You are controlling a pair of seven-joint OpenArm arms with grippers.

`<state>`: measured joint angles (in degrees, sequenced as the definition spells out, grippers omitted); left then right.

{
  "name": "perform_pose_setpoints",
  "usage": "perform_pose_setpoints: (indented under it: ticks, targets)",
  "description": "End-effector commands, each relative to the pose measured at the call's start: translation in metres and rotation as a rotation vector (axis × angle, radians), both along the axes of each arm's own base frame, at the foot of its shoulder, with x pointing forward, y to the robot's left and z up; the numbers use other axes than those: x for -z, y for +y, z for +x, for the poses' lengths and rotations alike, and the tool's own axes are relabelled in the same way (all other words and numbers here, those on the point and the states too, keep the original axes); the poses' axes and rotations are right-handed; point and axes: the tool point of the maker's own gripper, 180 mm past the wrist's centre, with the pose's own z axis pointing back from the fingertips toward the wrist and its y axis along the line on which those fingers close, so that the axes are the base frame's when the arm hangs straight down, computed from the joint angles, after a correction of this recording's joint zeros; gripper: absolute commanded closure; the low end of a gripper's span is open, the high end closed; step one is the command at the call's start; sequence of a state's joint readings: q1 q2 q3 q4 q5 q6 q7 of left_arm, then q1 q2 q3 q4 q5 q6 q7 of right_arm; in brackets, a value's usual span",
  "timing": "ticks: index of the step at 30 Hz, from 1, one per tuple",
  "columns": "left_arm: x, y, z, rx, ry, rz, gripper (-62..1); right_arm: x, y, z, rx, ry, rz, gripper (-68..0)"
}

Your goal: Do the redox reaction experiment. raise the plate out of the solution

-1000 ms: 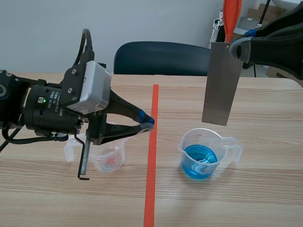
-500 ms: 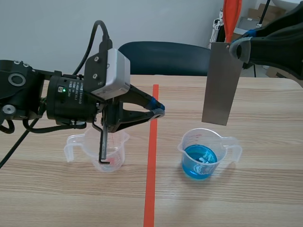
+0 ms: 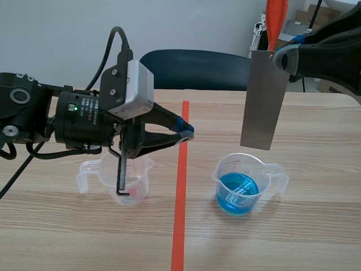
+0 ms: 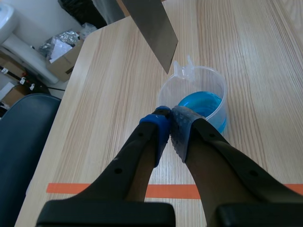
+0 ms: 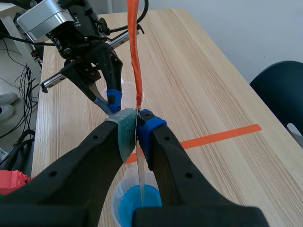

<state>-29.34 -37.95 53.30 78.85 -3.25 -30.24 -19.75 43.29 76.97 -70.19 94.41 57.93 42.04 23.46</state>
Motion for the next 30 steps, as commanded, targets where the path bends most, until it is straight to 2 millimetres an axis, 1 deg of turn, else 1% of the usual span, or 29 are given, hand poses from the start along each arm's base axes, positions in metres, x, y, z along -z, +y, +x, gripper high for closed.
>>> perform_pose_setpoints:
  ticks: [1, 17, 30]
  targets:
    - [-0.008, -0.005, -0.002, 0.012, -0.006, -0.029, -3.6, -0.017, -0.001, 0.004, -0.002, -0.038, 0.025, -1.8]
    - [-0.009, -0.008, -0.002, 0.014, -0.006, -0.032, -3.6, -0.017, -0.001, 0.004, -0.002, -0.038, 0.025, -1.8]
    - [-0.009, -0.018, -0.002, 0.015, -0.006, -0.031, -3.6, -0.017, -0.001, 0.004, -0.002, -0.038, 0.026, -1.8]
